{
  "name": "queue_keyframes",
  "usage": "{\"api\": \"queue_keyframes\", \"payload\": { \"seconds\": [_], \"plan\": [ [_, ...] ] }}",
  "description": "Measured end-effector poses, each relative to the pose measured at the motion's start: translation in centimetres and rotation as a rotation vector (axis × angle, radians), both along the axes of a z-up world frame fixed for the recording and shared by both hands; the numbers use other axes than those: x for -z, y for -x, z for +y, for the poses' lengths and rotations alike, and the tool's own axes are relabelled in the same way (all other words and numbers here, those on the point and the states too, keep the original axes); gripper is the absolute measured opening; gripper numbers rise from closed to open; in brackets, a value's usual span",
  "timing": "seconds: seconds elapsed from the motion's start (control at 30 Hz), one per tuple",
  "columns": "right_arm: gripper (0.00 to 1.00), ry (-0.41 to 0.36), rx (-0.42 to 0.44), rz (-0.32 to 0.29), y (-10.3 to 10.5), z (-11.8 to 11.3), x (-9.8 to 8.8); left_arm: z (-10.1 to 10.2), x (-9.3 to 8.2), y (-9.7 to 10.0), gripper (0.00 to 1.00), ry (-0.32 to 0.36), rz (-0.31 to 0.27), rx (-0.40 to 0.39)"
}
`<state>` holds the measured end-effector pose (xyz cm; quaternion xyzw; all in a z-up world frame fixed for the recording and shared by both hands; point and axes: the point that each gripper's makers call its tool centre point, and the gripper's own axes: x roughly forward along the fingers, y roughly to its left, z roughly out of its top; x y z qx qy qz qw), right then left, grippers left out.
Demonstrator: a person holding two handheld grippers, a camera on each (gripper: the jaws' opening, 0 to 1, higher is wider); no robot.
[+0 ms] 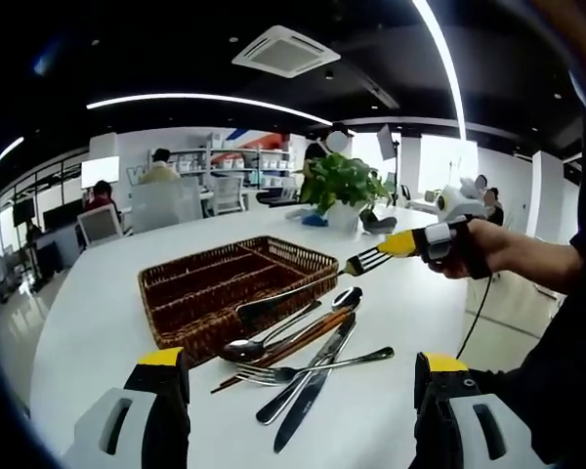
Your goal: Arrange the knives, forks, and spoons in their matching storage slots by inserting each utensil handle-first until every utensil is classified and aligned in the correct compartment
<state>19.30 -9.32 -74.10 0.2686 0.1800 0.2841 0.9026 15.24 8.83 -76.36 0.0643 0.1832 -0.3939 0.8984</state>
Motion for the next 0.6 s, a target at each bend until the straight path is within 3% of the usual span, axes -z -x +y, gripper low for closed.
{"api": "queue_keyframes", "payload": {
  "seconds": [0.6],
  "plan": [
    [0.00, 0.011, -0.033, -0.022, -5.8, 1.3, -1.2, 0.9, -0.7, -0.5, 1.00, 0.001, -0.012, -0.025]
  ]
}}
